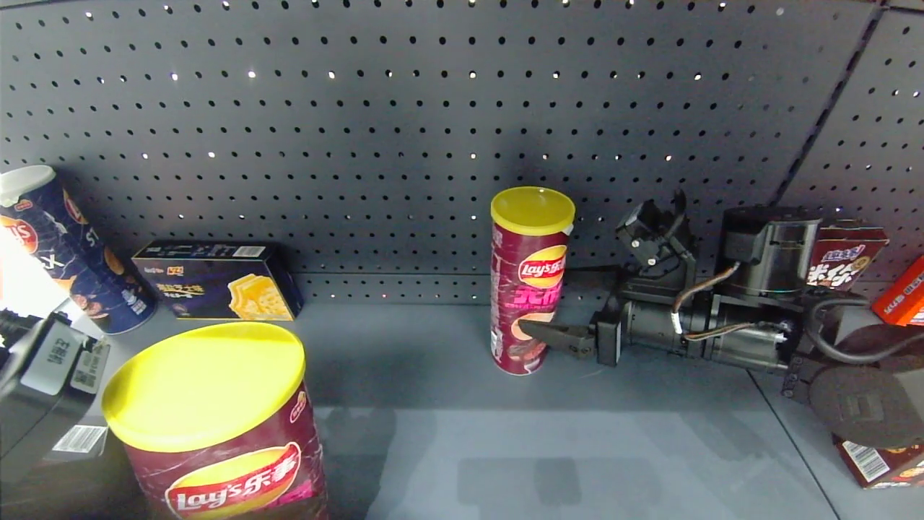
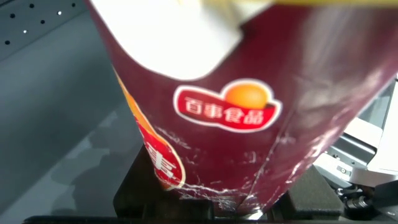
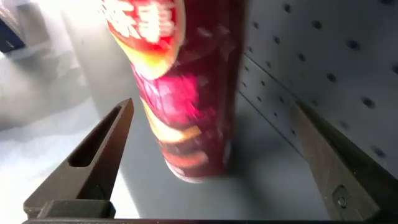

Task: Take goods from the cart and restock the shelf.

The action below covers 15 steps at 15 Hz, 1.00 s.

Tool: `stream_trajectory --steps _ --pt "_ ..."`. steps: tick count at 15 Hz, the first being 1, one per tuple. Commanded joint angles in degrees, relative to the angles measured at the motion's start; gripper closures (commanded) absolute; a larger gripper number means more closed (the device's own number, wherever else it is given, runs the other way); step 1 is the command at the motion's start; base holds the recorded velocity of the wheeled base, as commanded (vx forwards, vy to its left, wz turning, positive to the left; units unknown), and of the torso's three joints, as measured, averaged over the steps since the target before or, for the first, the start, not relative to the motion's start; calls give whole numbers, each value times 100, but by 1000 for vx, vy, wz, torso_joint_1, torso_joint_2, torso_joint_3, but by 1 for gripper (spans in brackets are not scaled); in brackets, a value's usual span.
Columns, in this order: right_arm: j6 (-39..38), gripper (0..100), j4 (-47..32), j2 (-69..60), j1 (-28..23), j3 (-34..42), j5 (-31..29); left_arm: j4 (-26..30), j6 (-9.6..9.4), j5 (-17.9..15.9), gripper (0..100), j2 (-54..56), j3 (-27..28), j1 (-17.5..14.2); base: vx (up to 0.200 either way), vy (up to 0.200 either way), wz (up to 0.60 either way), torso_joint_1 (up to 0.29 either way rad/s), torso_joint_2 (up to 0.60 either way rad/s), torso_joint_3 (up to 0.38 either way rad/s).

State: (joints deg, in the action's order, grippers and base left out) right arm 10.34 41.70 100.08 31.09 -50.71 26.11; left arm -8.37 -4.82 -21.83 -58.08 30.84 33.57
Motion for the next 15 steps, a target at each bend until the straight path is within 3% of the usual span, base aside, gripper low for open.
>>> stream_trajectory --steps 1,15 --pt "3 0 40 248 126 -158 8 3 -2 -5 100 33 -8 -35 0 0 0 0 0 0" --pt "-23 0 233 916 126 -606 52 3 -2 4 100 33 -8 -35 0 0 0 0 0 0"
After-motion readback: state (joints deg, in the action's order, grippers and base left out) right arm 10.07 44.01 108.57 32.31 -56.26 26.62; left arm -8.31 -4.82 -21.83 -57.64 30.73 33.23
